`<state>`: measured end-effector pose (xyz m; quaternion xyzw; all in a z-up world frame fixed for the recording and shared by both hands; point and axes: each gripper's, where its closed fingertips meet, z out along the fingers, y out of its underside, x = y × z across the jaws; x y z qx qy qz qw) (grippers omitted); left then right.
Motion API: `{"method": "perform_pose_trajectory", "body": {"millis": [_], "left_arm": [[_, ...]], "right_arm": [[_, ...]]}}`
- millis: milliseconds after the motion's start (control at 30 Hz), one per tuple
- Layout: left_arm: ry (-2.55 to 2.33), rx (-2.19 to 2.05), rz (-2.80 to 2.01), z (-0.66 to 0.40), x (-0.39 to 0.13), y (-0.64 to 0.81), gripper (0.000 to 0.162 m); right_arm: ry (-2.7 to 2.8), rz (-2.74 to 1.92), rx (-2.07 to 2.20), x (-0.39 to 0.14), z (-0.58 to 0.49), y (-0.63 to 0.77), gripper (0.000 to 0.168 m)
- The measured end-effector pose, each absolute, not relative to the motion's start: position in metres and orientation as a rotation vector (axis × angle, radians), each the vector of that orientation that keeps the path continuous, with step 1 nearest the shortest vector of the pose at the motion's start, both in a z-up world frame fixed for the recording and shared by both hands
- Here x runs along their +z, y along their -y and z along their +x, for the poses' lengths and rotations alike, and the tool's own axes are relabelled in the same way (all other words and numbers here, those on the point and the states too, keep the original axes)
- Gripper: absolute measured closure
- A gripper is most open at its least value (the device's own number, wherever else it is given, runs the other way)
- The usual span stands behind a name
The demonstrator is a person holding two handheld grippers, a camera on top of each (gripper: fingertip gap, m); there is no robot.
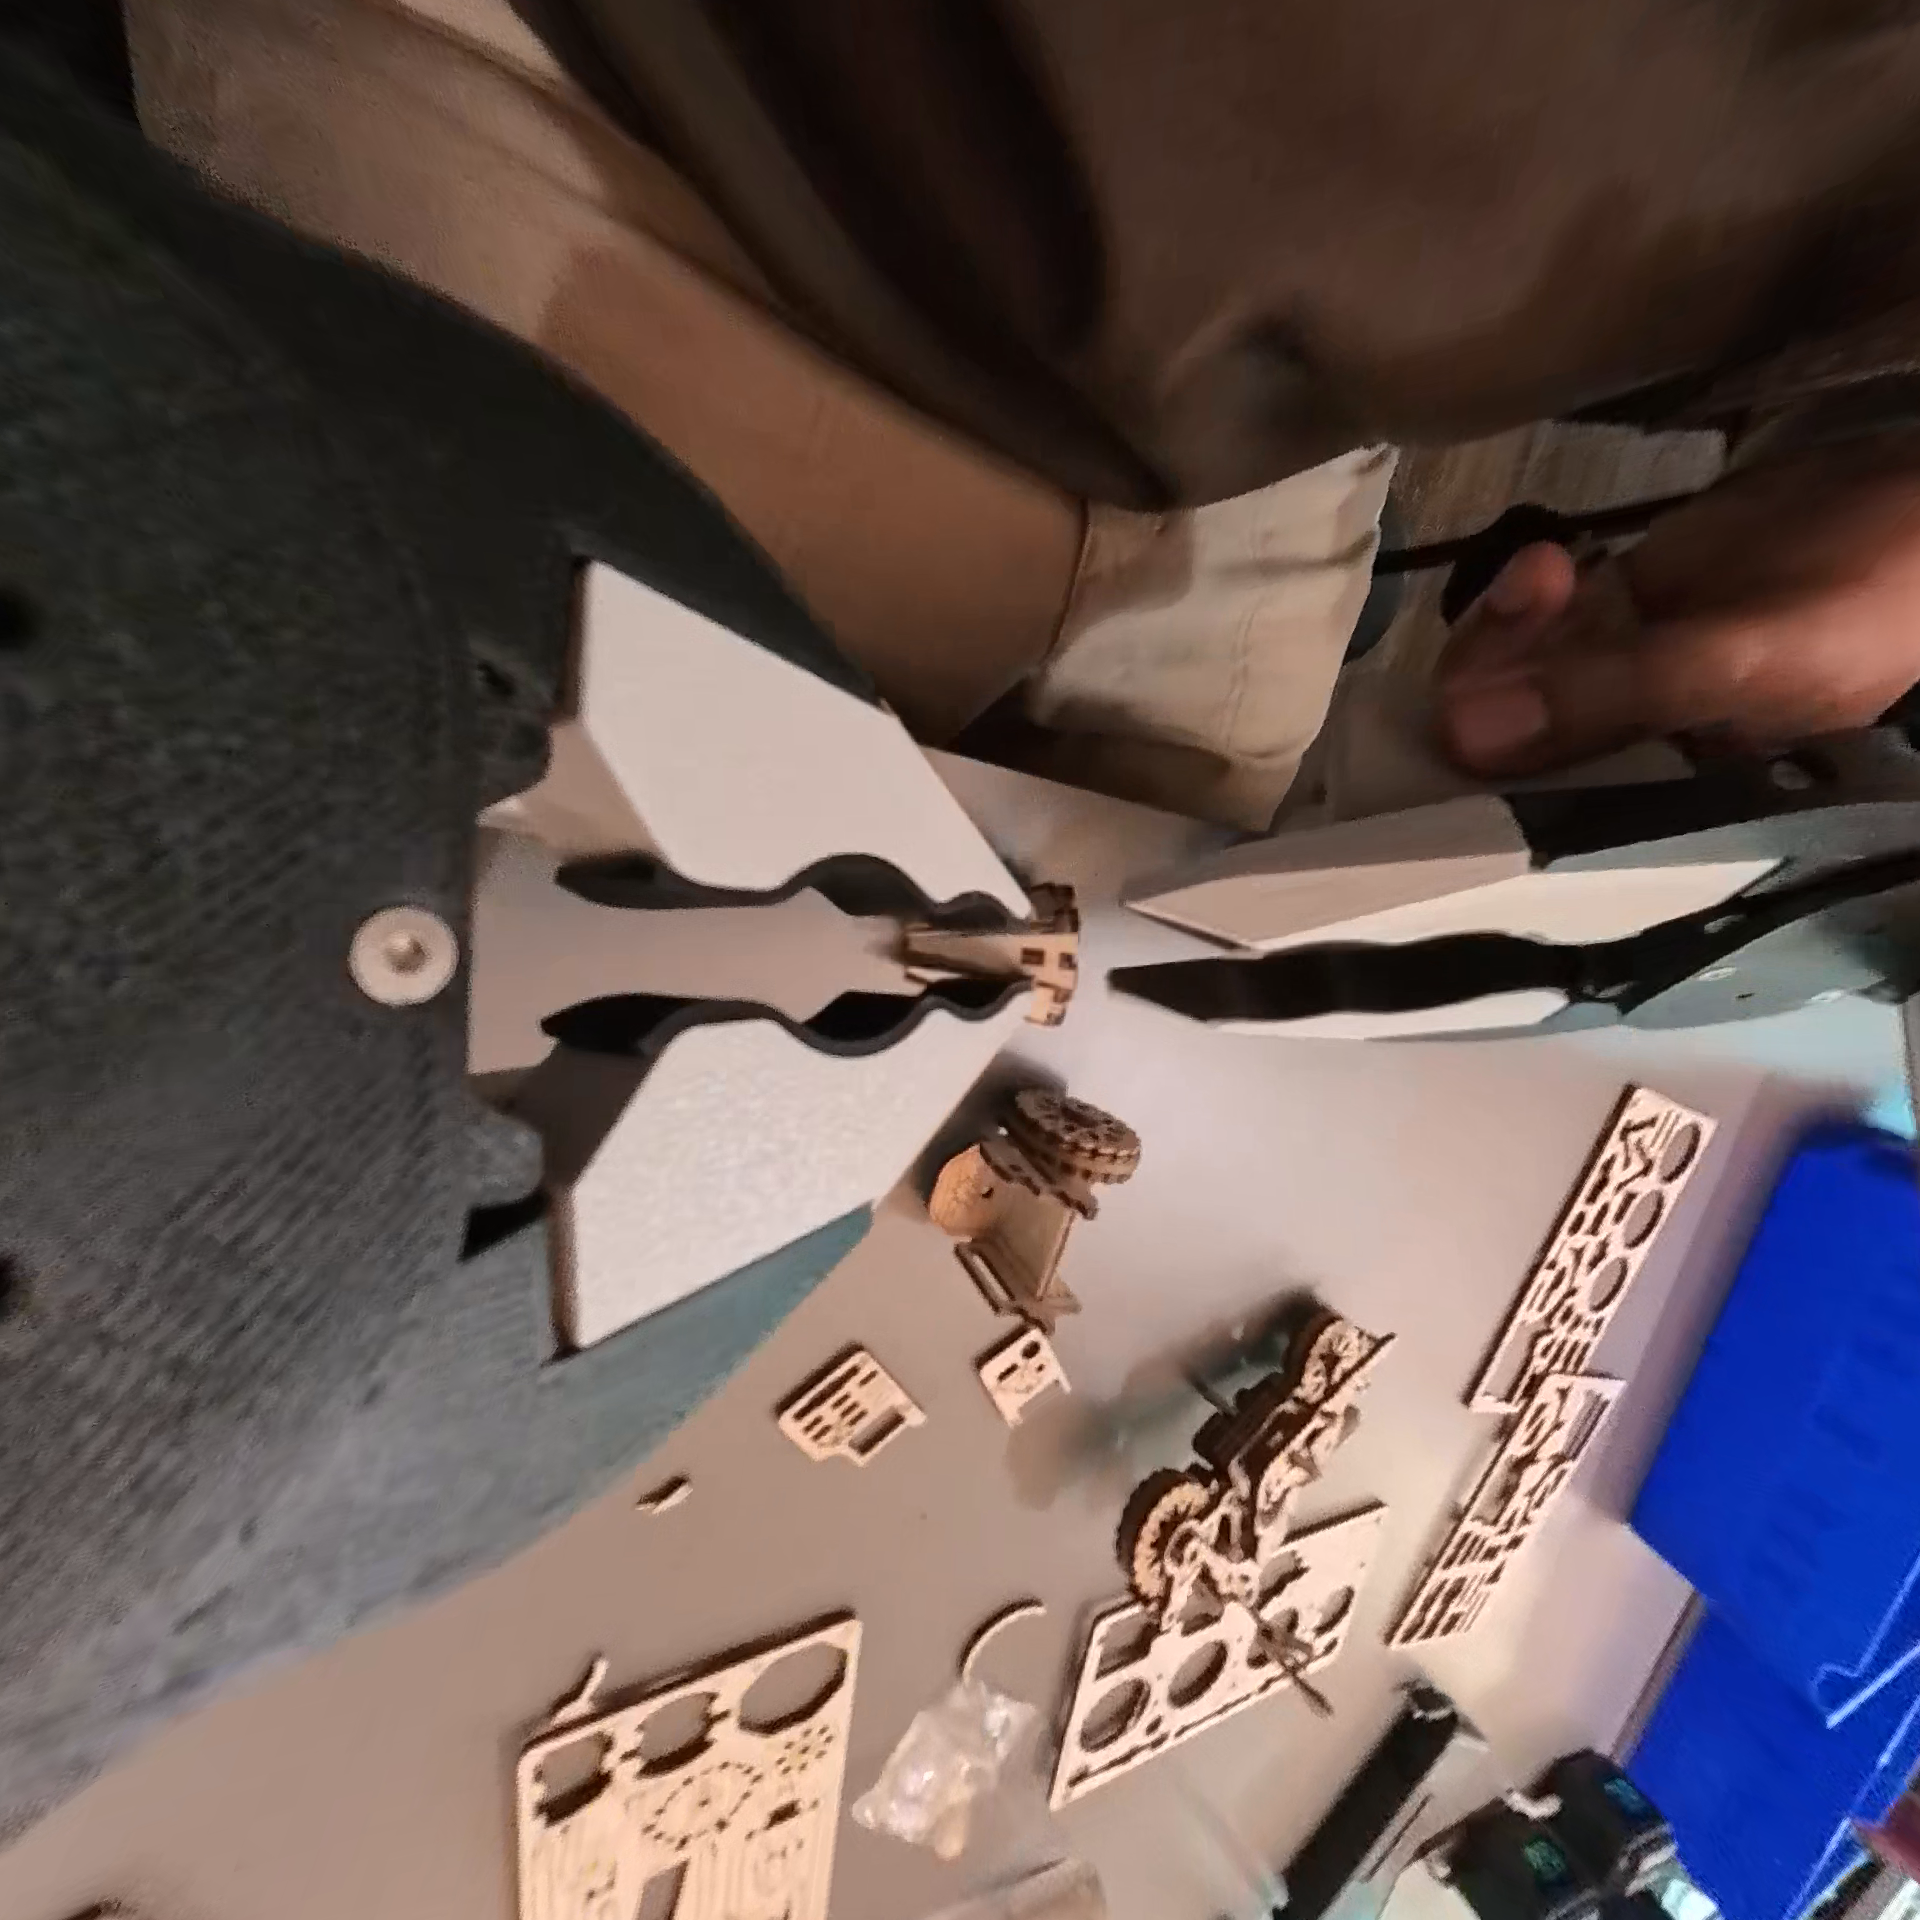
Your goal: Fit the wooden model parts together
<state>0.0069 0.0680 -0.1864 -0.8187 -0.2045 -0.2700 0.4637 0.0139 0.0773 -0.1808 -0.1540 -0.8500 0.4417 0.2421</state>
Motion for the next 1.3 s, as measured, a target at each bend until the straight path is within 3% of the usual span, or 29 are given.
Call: {"method": "perform_pose_trajectory", "body": {"millis": [200, 500, 700, 1100, 1300], "left_arm": [[0.515, -0.619, -2.032, 0.007, -0.194, -0.074, 0.126], [0.557, -0.634, -2.016, 0.005, -0.198, -0.08, 0.139], [0.562, -0.66, -2.016, 0.007, -0.195, -0.079, 0.134], [0.49, -0.663, -2.057, 0.013, -0.197, -0.069, 0.129], [0.384, -0.705, -2.069, 0.016, -0.196, -0.073, 0.128]], "right_arm": [[2.317, -0.321, 1.195, -0.184, 0.011, -0.073, 0.163], [2.345, -0.269, 1.195, -0.194, 0.011, -0.073, 0.163], [2.322, -0.315, 1.184, -0.19, 0.01, -0.074, 0.163], [2.06, -0.904, 1.158, -0.181, 0.011, -0.082, 0.163], [2.098, -0.636, 0.978, -0.187, 0.015, -0.075, 0.163]]}}
